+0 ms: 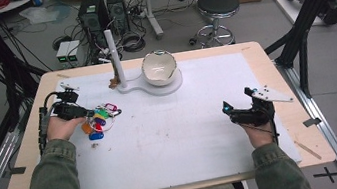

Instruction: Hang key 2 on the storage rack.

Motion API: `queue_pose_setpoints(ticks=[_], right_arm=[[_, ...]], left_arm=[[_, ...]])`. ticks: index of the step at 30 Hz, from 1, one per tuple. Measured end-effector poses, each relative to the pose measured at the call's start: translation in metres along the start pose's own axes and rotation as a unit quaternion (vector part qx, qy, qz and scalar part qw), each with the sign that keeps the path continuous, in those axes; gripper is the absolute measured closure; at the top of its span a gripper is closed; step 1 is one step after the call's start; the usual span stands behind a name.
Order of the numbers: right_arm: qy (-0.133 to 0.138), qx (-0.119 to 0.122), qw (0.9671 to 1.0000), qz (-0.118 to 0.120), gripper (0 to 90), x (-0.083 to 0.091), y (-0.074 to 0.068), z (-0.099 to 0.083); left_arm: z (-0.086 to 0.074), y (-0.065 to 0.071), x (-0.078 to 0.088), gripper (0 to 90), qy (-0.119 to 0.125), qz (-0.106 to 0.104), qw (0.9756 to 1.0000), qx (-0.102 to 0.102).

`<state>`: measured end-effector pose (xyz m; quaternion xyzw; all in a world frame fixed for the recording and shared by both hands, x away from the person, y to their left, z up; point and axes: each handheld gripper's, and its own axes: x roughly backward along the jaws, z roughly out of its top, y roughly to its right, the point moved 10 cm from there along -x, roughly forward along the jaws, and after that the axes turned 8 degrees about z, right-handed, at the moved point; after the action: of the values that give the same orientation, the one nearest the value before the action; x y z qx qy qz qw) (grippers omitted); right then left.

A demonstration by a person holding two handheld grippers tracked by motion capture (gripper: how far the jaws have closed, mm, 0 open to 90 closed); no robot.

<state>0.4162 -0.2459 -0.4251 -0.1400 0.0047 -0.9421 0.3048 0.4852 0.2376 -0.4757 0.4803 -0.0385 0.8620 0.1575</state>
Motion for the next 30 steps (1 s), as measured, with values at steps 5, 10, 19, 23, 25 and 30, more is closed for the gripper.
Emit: queue_pose_setpoints(ticks=[5, 10, 19, 23, 25, 30], right_arm=[[0.0, 0.002, 1.0, 0.001, 0.9, -0.001, 0.0, 0.0], [0.001, 0.002, 1.0, 0.001, 0.9, -0.001, 0.0, 0.0], [0.001, 0.001, 1.0, 0.0, 0.9, 0.0, 0.001, 0.0], [0.0, 0.002, 1.0, -0.001, 0.9, 0.0, 0.001, 0.0], [0.0, 0.002, 1.0, 0.0, 0.9, 0.0, 0.001, 0.0], [0.001, 0.0, 1.0, 0.0, 0.9, 0.0, 0.001, 0.0]], left_arm=[[0.008, 0.004, 0.01, 84.3, 0.009, 0.0, 0.9999, -0.007], [0.017, 0.012, 0.019, 84.4, 0.02, -0.007, 0.9997, -0.014], [0.034, 0.034, 0.036, 84.5, 0.04, -0.016, 0.9978, -0.05], [0.041, 0.042, 0.043, 84.5, 0.04, -0.016, 0.9966, -0.07], [0.045, 0.045, 0.046, 84.6, 0.046, -0.021, 0.9964, -0.069], [0.053, 0.051, 0.054, 86.5, 0.048, -0.022, 0.9952, -0.082]])
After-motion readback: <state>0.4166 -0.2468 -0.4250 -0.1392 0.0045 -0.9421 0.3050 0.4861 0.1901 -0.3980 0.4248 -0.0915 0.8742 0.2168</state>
